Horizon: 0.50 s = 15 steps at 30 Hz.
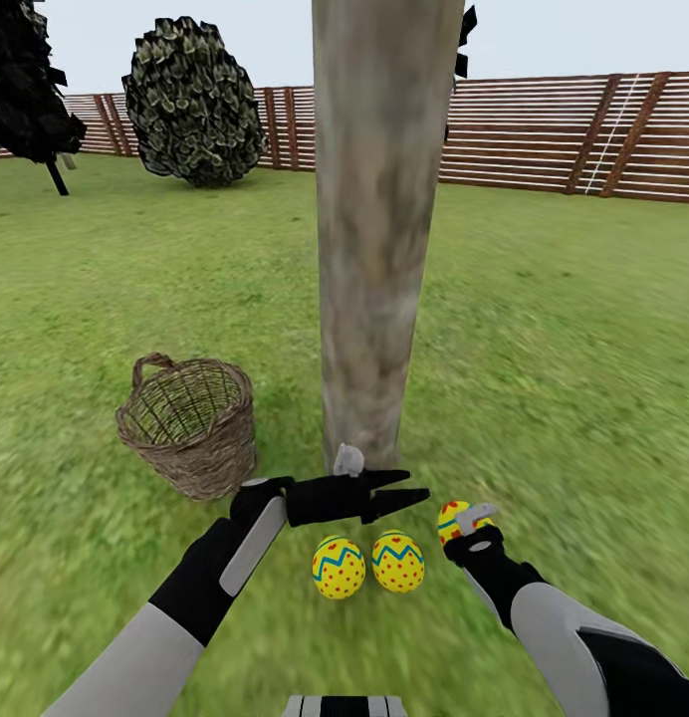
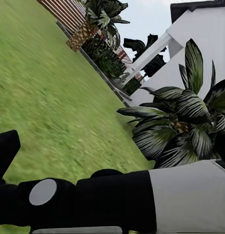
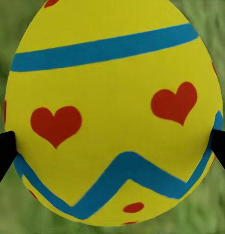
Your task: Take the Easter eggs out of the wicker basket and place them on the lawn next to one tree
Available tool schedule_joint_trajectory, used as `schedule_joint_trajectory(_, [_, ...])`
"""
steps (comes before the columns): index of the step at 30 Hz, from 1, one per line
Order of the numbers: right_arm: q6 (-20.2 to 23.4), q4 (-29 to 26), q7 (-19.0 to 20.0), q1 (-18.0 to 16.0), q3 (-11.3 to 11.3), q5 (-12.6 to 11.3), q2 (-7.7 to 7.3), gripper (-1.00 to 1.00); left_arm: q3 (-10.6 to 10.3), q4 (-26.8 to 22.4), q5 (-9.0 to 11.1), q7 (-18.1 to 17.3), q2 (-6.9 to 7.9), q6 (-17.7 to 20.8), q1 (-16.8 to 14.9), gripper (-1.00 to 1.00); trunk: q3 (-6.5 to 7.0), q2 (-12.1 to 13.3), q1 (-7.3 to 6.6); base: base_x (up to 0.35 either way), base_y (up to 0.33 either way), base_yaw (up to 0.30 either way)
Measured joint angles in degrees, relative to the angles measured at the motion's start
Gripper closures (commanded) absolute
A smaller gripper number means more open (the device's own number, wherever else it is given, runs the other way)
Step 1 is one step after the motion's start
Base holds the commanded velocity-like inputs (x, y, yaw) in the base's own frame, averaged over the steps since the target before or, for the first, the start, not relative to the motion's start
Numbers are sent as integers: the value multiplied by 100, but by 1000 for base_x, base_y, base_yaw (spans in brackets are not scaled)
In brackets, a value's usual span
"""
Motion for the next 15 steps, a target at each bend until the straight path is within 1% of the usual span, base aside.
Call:
schedule_joint_trajectory(2, [-14,0,4,0,-3,1,-3,100,5,4,201,-43,39,-16,27,-100,0,0,0,3,0,0])
schedule_joint_trajectory(4, [-18,0,4,0,-17,2,-5,100,4,17,417,-68,55,-26,33,-100,0,0,-1,168,-95,0])
schedule_joint_trajectory(5, [-19,0,3,0,-17,1,-3,100,5,19,453,-72,58,-25,33,-100,0,0,-2,255,-162,0])
schedule_joint_trajectory(11, [-19,-2,3,0,-9,0,30,100,6,20,497,-78,60,-20,34,-100,0,0,-3,265,-172,0])
schedule_joint_trajectory(12, [-22,-3,3,0,-9,0,30,100,6,17,497,-81,60,-28,34,-100,0,0,-2,75,-49,0])
schedule_joint_trajectory(15, [-28,-1,5,0,-9,0,31,100,6,18,508,-106,122,-56,40,-100,0,0,0,22,-14,0])
